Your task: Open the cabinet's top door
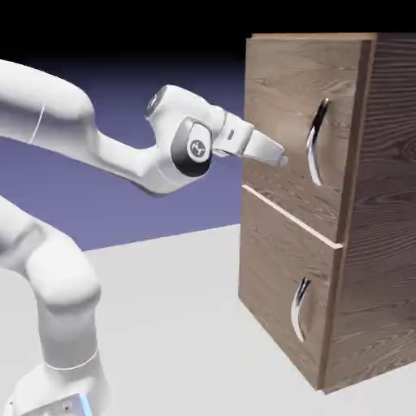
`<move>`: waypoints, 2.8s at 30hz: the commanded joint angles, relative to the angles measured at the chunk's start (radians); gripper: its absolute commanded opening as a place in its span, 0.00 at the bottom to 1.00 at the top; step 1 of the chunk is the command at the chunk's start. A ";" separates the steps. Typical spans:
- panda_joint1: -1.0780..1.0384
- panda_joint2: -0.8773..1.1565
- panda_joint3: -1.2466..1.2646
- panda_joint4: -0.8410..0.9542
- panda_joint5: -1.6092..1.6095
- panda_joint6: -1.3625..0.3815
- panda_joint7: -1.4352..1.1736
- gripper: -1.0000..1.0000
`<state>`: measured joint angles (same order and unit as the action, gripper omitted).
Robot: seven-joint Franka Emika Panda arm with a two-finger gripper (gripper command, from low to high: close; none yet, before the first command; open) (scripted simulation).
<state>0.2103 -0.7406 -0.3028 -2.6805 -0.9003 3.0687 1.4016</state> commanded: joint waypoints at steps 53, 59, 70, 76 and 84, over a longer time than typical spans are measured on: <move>0.377 -0.276 -0.535 0.223 -1.679 -0.075 1.282 0.00; 0.160 -0.314 -0.367 0.092 -1.551 -0.128 1.269 0.00; -0.239 -0.459 -0.033 -0.117 -1.186 -0.145 1.162 0.00; -0.397 -0.567 0.107 -0.206 -0.925 -0.127 1.021 0.00; -0.399 -0.740 0.226 -0.313 -0.577 -0.256 0.774 0.00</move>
<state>-0.1888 -1.4804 -0.0772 -2.9932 -1.4765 2.8142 2.1761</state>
